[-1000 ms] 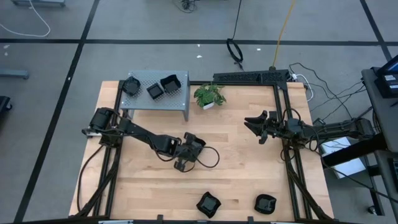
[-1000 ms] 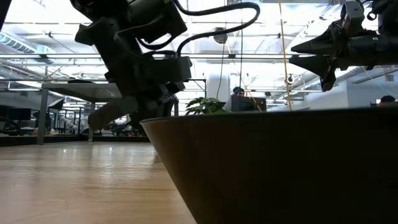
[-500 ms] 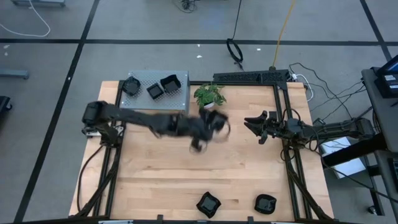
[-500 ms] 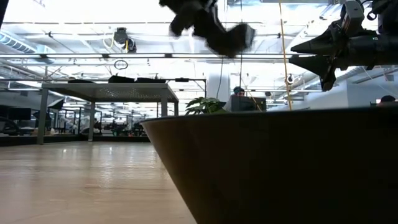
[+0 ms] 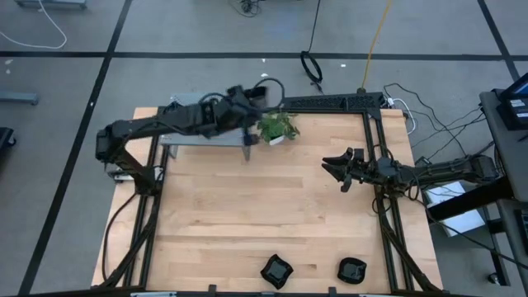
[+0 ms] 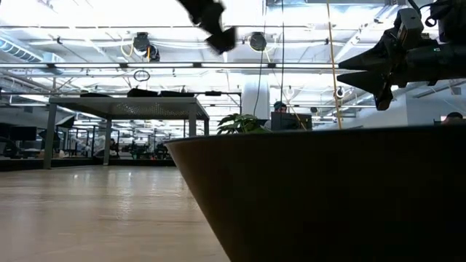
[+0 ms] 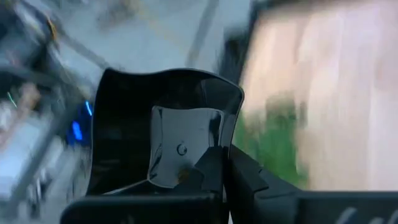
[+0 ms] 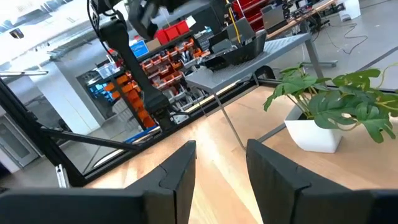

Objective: Pick & Place Mini shaped plates
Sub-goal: Stack the black distorted square plate on top of the other black distorted squares plate on the shelf

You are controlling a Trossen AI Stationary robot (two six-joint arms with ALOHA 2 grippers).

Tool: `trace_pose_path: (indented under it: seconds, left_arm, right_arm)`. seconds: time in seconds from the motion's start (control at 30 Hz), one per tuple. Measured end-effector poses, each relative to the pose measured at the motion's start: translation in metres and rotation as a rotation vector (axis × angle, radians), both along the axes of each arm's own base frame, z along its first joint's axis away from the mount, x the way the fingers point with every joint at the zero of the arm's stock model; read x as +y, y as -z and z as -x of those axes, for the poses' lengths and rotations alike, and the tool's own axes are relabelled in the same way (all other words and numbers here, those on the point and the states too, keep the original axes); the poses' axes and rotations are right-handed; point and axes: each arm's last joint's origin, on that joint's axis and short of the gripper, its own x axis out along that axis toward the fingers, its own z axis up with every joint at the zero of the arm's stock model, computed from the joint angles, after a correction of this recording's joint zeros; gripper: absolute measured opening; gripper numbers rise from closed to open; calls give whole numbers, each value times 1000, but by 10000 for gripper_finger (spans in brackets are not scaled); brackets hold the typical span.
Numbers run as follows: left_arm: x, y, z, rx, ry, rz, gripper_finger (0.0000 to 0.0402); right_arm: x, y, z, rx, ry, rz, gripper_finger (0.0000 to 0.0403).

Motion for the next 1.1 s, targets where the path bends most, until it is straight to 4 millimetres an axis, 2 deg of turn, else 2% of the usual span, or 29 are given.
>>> trace_pose_path:
  seconds: [0.27,0.5,0.83,1.1]
  left_arm:
    - [36,18,30,112,-255,190,13]
    - [49,24,45,133,-405,295,8]
    - [60,40,56,178,-444,394,6]
    - [63,55,59,227,-451,407,9]
  right_arm:
    - [0,3,-1,25,0,1,130]
    - [0,3,-1,27,0,1,130]
    - [0,3,-1,27,0,1,130]
    - [0,3,-1,27,0,1,130]
